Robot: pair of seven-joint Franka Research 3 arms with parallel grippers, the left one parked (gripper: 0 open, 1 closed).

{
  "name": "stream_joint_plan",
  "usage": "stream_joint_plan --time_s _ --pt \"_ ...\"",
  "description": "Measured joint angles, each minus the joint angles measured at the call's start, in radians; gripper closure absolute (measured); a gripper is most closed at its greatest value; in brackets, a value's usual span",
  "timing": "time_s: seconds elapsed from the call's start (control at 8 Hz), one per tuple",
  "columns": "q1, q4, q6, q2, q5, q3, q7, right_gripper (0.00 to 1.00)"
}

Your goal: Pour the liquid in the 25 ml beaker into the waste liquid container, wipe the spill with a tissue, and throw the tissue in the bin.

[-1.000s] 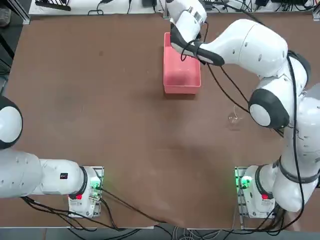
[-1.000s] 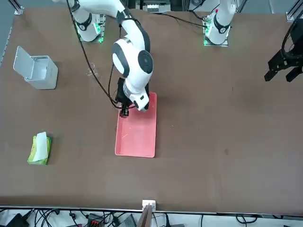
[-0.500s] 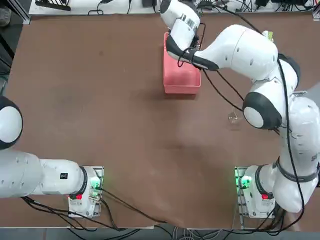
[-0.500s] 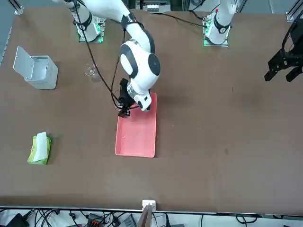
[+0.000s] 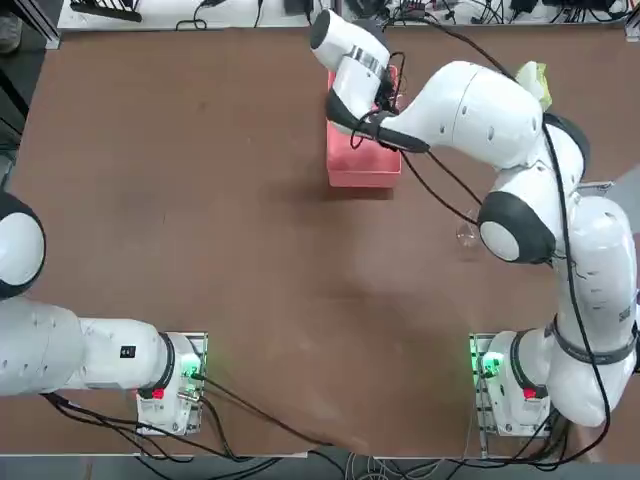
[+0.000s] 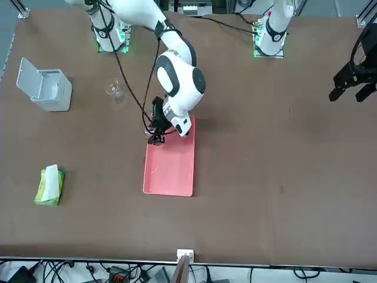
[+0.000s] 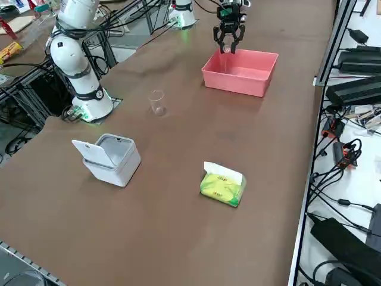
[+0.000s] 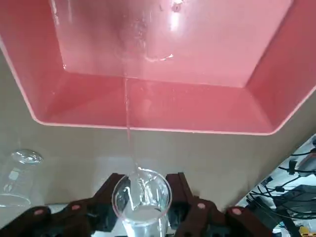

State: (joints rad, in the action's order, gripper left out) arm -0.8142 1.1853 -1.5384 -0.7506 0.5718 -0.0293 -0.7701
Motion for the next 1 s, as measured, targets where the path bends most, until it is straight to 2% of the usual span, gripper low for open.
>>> stream_joint_plan --time_s 1.0 --pt "-0.020 -0.020 0.040 -0.007 0.042 -0.005 0.022 0.53"
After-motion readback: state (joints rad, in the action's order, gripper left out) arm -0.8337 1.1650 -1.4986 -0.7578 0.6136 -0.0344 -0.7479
